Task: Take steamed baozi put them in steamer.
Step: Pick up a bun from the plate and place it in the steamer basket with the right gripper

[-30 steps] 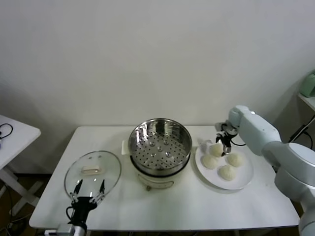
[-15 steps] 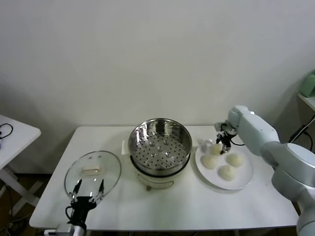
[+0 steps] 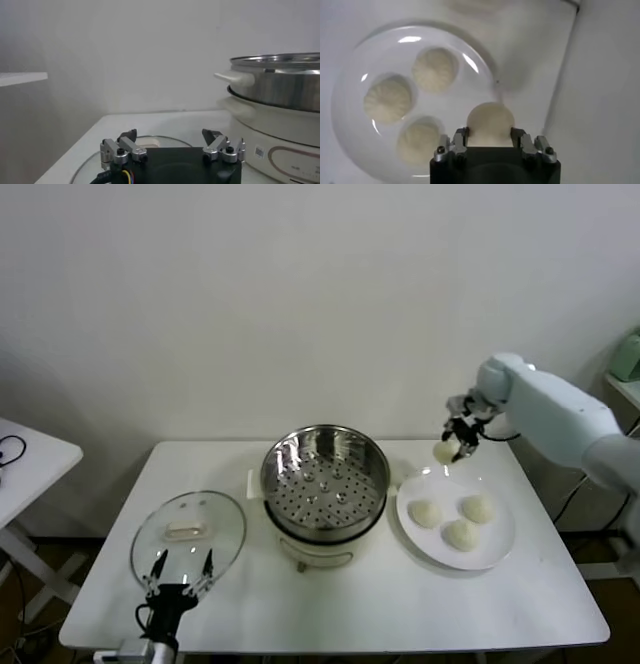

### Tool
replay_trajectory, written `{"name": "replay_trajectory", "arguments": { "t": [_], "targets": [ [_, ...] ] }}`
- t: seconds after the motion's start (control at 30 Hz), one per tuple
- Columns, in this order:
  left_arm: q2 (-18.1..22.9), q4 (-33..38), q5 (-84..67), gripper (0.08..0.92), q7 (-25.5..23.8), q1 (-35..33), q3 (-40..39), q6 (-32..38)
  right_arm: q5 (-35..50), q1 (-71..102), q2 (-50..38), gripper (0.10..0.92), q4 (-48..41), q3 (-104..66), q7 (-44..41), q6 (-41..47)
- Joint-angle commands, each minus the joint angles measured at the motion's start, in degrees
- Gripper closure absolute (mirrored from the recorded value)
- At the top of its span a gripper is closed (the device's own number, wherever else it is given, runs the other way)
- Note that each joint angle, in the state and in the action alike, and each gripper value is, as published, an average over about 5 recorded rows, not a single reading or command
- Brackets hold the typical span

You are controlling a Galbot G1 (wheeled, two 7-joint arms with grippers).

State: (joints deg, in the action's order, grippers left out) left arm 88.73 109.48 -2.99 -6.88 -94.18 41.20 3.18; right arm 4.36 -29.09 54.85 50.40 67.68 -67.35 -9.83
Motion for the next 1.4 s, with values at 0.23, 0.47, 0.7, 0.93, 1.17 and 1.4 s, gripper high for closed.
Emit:
{"name": "replay_trajectory", "arguments": {
  "t": [0.23,0.47,0.7,0.93,1.17,1.4],
  "targets": [
    [0.05,0.11,-0.02,0.177,0.6,-0.82,0.36,0.62,7.39,-18.72,3.61,0.44,23.39,12.26,2.27,-12.24],
    [0.26,-0.44,0.57,0.177,0.84,-0.72,0.32,1.06,-4.91,-11.64,10.14,0.436,20.34,10.17,8.48,-22.47],
    [0.08,-1.18,0.82,0.177,0.87,-0.41,0.22,1.24,-18.79,-0.8,14.88,0.422,13.42,4.02,13.94,-28.47],
    [-0.57,-1.98,0.88,0.177,0.91,-0.38,0.19,1.54,-28.83,6.06,19.08,0.41,5.1,-2.25,19.12,-33.13],
    [-0.73,-1.98,0.84,0.177,0.89,-0.32,0.23,1.59,-31.76,7.92,22.37,0.398,-1.32,-3.96,20.35,-35.32],
    [-0.55,-2.23,0.81,0.177,0.91,-0.1,0.19,1.67,-31.92,8.12,23.51,0.397,-4.77,-3.95,20.35,-36.68]
  ]
}}
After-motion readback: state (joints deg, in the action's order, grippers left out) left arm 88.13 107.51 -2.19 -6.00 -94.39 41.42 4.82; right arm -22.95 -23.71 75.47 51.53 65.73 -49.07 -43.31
